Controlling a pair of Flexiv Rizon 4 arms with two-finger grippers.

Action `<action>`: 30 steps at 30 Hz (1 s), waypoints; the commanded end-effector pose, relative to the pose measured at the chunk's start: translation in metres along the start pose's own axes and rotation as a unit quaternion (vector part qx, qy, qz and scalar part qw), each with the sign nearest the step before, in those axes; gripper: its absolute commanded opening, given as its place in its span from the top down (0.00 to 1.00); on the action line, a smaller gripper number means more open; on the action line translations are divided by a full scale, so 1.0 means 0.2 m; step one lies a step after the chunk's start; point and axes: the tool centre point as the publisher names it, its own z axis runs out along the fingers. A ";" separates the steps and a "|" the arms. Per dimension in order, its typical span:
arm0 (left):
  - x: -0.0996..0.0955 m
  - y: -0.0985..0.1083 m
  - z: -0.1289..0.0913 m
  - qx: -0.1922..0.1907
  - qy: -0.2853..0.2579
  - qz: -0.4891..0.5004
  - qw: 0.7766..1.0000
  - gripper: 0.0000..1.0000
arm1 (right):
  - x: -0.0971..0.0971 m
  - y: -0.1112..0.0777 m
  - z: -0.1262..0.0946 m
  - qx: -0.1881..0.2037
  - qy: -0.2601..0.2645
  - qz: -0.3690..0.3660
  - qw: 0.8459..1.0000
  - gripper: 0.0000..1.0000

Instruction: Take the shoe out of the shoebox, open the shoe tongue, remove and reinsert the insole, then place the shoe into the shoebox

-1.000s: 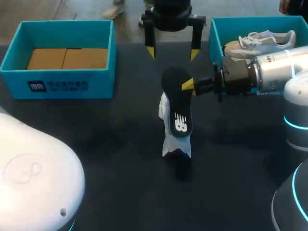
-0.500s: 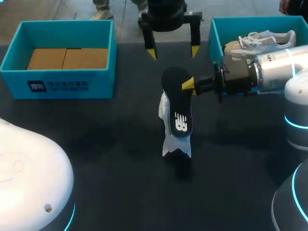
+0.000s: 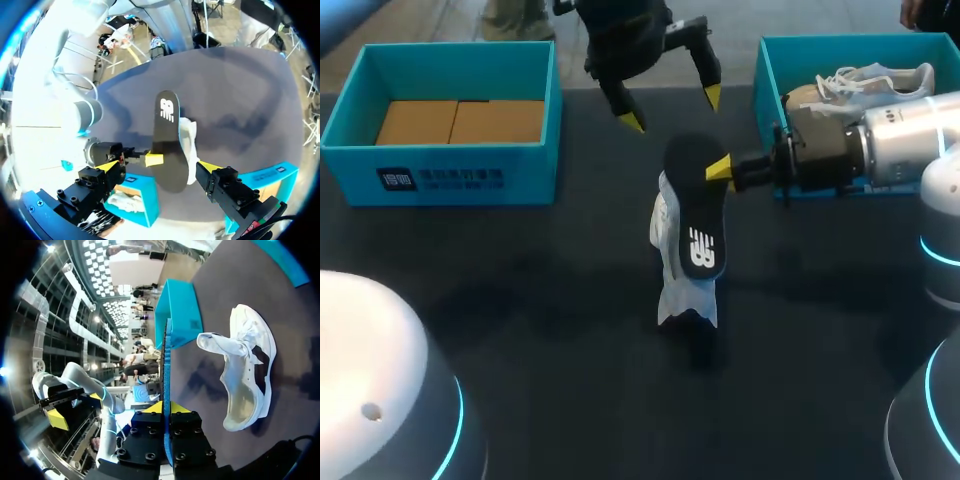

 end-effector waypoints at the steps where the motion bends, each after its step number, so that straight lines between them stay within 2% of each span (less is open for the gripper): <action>1: 0.04 -0.03 0.01 -0.023 -0.181 0.002 0.983 0.00 | 0.01 -0.01 -0.02 -0.005 -0.005 0.002 1.000 1.00; 6: 0.04 -0.02 0.00 -0.033 -0.255 0.015 0.966 0.00 | 0.02 -0.01 -0.04 -0.015 0.000 0.003 1.000 1.00; 9: 0.05 -0.01 0.01 -0.043 -0.281 0.011 0.959 0.00 | 0.03 -0.01 -0.05 -0.022 0.001 0.004 1.000 1.00; 16: 0.09 0.02 0.03 -0.054 -0.329 0.004 0.943 0.00 | 0.04 -0.01 -0.08 -0.035 0.005 0.010 0.999 1.00; 29: 0.16 0.02 0.09 -0.049 -0.401 0.007 0.915 0.00 | 0.10 -0.01 -0.13 -0.063 0.025 0.021 0.997 1.00; 30: 0.16 0.02 0.10 -0.051 -0.417 0.009 0.907 0.00 | 0.11 -0.01 -0.13 -0.066 0.026 0.022 0.997 1.00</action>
